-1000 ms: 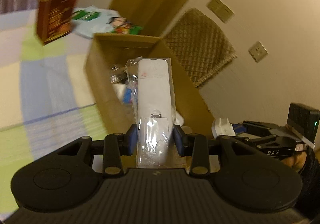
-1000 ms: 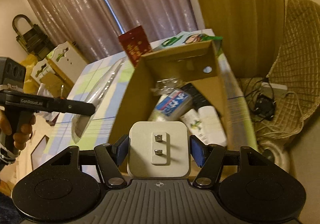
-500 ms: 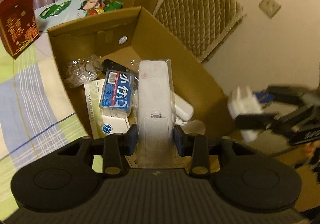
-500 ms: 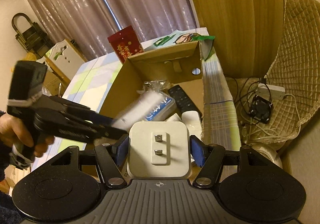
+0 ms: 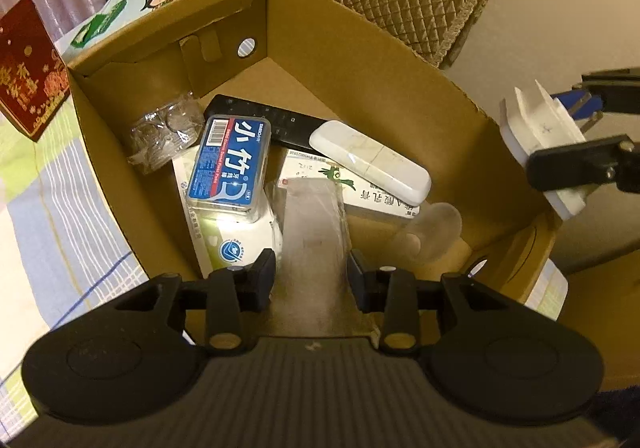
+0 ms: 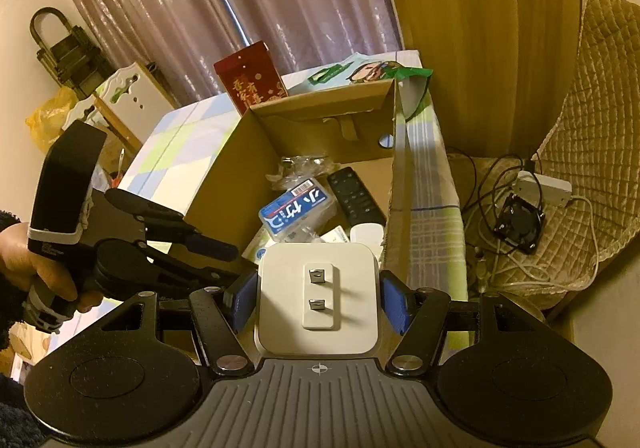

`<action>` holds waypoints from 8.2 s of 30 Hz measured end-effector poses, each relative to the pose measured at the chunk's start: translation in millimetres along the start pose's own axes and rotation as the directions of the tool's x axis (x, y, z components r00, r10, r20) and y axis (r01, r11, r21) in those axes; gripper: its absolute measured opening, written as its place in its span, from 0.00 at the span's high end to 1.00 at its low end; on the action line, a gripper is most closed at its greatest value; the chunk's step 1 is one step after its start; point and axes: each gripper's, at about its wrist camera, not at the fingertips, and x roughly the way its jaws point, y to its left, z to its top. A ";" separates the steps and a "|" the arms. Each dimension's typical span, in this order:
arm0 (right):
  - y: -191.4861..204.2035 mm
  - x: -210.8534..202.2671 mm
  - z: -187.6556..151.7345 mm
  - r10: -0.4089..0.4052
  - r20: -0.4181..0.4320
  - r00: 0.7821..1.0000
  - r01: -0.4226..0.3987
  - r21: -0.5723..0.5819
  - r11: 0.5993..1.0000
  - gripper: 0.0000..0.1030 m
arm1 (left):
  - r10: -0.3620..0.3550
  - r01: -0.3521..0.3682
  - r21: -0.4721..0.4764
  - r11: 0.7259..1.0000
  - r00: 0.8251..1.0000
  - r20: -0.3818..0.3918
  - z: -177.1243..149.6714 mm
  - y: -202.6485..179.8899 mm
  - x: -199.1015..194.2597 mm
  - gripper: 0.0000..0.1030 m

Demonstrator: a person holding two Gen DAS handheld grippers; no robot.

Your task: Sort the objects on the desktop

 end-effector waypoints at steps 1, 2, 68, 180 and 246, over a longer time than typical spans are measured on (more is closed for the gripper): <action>0.3 0.5 0.3 0.002 -0.002 1.000 -0.002 -0.004 1.000 0.39 | 0.007 -0.007 0.004 1.000 1.000 0.001 0.5 -1.0 -0.4 0.62; 0.7 1.0 0.7 0.004 -0.004 1.000 -0.004 -0.007 1.000 0.39 | 0.013 -0.013 0.008 1.000 1.000 0.003 0.7 -2.0 -0.9 0.59; 17.1 138.3 40.3 -0.018 -0.287 0.958 -0.150 -0.552 0.820 0.38 | 0.153 -0.141 -0.109 0.984 0.983 0.105 10.3 33.4 -39.3 0.49; 197.6 -49.2 -144.8 -0.358 0.076 0.931 0.342 0.168 0.925 0.04 | 0.158 -0.146 -0.066 0.987 0.955 0.252 -190.6 -37.2 -172.0 0.10; 186.2 -28.3 -129.0 -0.370 0.024 0.929 0.364 0.140 0.921 0.04 | 0.245 -0.209 -0.154 0.966 0.932 0.268 -204.7 -23.8 -163.3 0.03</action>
